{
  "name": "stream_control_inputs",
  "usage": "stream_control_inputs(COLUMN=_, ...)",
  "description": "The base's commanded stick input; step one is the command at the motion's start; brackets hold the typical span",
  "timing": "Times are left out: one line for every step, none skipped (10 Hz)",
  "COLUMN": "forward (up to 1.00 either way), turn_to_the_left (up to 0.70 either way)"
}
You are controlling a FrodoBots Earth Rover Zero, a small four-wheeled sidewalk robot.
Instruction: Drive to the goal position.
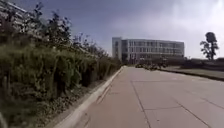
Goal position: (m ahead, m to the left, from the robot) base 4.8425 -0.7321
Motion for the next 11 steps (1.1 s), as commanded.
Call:
stream_control_inputs(forward=0.70, turn_to_the_left=0.00)
stream_control_inputs(forward=0.70, turn_to_the_left=0.00)
stream_control_inputs(forward=0.70, turn_to_the_left=-0.04)
stream_control_inputs(forward=0.70, turn_to_the_left=-0.08)
stream_control_inputs(forward=0.45, turn_to_the_left=-0.27)
stream_control_inputs(forward=0.45, turn_to_the_left=-0.27)
stream_control_inputs(forward=0.45, turn_to_the_left=-0.27)
stream_control_inputs(forward=0.45, turn_to_the_left=-0.27)
stream_control_inputs(forward=0.58, turn_to_the_left=-0.20)
stream_control_inputs(forward=0.56, turn_to_the_left=-0.21)
stream_control_inputs(forward=0.45, turn_to_the_left=-0.27)
